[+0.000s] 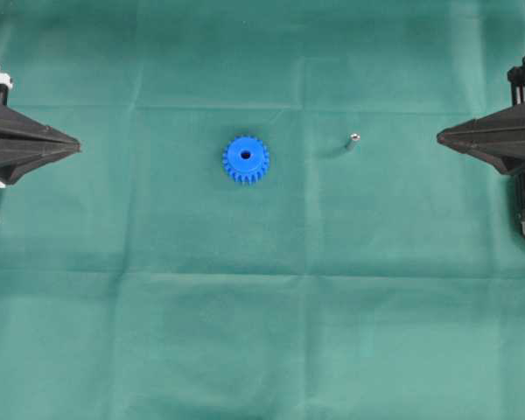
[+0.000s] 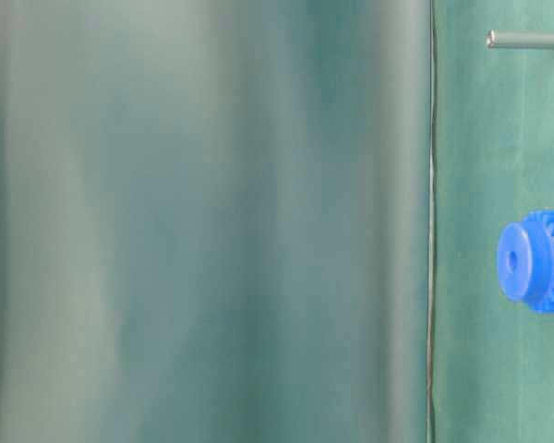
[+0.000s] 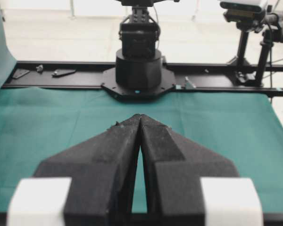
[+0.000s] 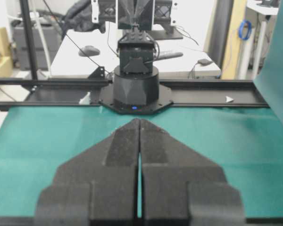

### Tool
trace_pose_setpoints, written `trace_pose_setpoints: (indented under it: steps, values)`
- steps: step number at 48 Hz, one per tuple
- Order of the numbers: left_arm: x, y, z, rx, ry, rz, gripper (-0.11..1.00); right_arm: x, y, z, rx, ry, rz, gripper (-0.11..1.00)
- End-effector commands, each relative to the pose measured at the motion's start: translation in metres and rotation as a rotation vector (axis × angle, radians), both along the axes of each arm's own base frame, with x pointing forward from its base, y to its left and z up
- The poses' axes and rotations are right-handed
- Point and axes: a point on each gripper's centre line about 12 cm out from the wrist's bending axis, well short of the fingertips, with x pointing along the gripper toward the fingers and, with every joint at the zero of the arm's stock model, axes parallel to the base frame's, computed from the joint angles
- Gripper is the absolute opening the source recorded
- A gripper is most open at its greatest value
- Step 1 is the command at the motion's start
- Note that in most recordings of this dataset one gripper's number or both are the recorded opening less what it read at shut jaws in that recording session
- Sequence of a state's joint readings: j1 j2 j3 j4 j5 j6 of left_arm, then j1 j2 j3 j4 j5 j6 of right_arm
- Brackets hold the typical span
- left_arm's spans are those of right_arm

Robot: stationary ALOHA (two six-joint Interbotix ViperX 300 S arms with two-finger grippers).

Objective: Insert the shaft placed at a random location into the center hole of the small gear at another random location.
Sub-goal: 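Move the right gripper open toward the silver shaft, then lower the open right gripper around the upright silver shaft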

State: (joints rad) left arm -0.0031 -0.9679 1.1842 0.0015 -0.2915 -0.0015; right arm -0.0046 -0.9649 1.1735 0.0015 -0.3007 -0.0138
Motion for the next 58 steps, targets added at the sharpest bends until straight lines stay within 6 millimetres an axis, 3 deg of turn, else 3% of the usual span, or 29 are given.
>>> trace_pose_setpoints:
  steps: [1, 16, 27, 32, 42, 58]
  values:
    - [0.003, 0.0, 0.009, 0.01, -0.008, 0.001, 0.0, 0.003, 0.0, 0.002, -0.011, 0.006, -0.002, 0.01]
    - [0.0, 0.0, 0.012, 0.012, -0.018, 0.001, 0.0, 0.005, -0.005, -0.002, -0.034, 0.039, -0.027, 0.01]
    - [-0.001, 0.001, 0.011, 0.014, -0.008, 0.003, 0.0, 0.014, -0.019, -0.02, -0.021, 0.105, -0.089, 0.02]
    - [-0.001, 0.001, 0.011, 0.012, -0.005, 0.003, 0.0, 0.019, -0.022, -0.03, -0.018, 0.138, -0.101, 0.2]
    - [-0.001, 0.001, 0.011, 0.014, -0.003, 0.004, 0.0, 0.032, -0.032, -0.067, -0.012, 0.233, -0.136, 0.84]
    - [-0.001, 0.001, 0.01, 0.015, 0.0, 0.004, 0.0, 0.045, -0.05, -0.13, 0.024, 0.361, -0.205, 0.81]
